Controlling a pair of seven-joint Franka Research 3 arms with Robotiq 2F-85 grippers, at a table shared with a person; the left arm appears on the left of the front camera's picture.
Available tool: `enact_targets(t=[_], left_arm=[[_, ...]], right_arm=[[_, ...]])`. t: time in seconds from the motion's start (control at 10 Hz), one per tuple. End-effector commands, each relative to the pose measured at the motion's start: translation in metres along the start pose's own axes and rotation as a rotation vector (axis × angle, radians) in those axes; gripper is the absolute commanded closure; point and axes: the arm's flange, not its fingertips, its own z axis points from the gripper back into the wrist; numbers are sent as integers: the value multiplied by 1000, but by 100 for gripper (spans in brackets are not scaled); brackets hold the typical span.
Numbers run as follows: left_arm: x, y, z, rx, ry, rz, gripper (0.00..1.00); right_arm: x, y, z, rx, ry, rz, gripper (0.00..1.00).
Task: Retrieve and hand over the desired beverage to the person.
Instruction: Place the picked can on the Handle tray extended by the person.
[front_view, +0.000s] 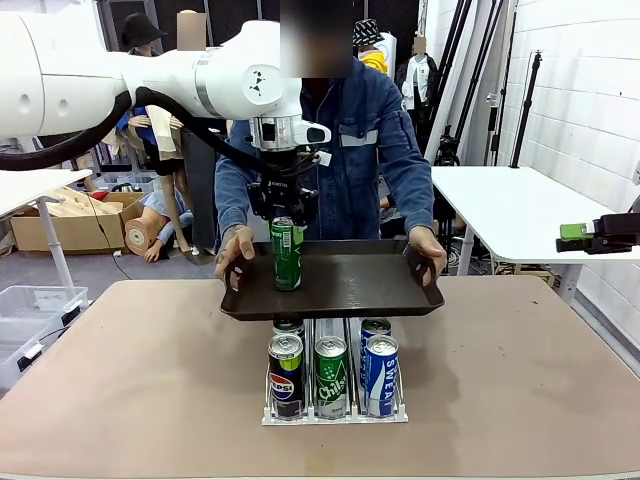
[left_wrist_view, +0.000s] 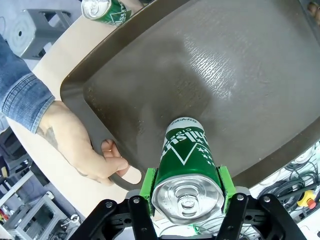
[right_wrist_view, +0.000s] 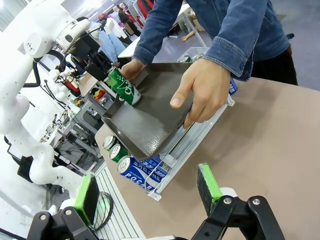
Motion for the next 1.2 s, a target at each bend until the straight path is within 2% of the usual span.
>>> enact_targets(t=[0.0,0.2,0.3,0.8,1.1], left_arm=[[-3,2,4,-25,-11,5,52],[-2,0,9,-23,-20,-4,12],[-1,0,14,-21,-28,-7,0],[-9,-6,51,-11,-37,-33,0],[-15,-6,54,-7,-25,-38,0]], right_arm=[[0,1,1,4,5,-3,0],[0,1,1,4,5,-3,0],[0,1,1,4,5,-3,0],[0,1,1,4,5,-3,0],[0,1,1,4,5,-3,0]])
